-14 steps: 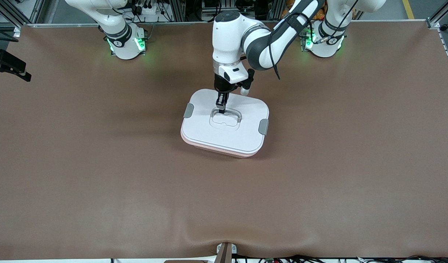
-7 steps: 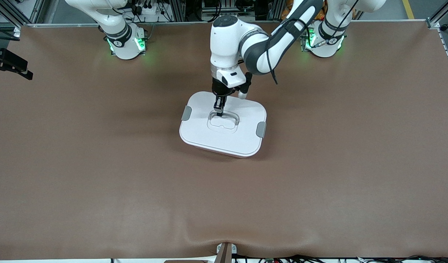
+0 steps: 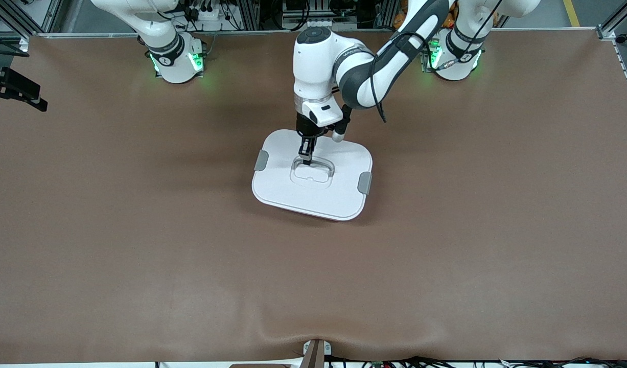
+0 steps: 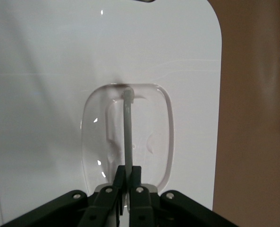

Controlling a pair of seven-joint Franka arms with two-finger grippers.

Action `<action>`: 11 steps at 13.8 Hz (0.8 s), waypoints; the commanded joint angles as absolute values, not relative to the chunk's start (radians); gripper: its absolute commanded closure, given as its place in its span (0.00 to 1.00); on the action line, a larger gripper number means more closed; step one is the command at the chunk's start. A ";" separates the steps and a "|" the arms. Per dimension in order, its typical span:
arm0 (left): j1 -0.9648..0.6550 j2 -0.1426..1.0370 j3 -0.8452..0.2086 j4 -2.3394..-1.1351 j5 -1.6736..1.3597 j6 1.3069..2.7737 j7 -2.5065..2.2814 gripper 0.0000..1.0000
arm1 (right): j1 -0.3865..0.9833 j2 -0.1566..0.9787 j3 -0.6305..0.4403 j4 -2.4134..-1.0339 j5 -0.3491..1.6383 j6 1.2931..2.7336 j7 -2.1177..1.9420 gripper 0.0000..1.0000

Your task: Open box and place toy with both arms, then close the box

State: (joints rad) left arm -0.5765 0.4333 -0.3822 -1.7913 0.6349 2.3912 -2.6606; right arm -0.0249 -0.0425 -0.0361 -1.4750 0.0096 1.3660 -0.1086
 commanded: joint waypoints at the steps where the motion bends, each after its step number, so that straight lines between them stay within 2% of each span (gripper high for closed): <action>1: -0.580 0.436 -0.387 -1.786 0.658 2.376 -2.680 1.00 | -0.034 -0.031 -0.025 -1.451 0.008 1.353 -0.120 0.00; 5: -0.578 0.433 -0.390 -1.786 0.658 2.378 -2.694 1.00 | -0.034 -0.031 -0.026 -1.460 0.049 1.361 -0.110 0.00; 6: -0.578 0.433 -0.390 -1.786 0.658 2.378 -2.695 0.94 | -0.032 -0.032 -0.025 -1.465 0.049 1.364 -0.110 0.00; 7: -0.574 0.431 -0.391 -1.784 0.658 2.378 -2.695 0.54 | -0.028 -0.032 -0.025 -1.465 0.049 1.370 -0.104 0.00; 8: -0.572 0.431 -0.391 -1.781 0.657 2.378 -2.694 0.01 | -0.020 -0.032 -0.025 -1.465 0.049 1.373 -0.078 0.00; 11: -0.577 0.431 -0.391 -1.778 0.655 2.378 -2.692 0.00 | 0.000 -0.032 -0.025 -1.465 0.046 1.376 0.028 0.00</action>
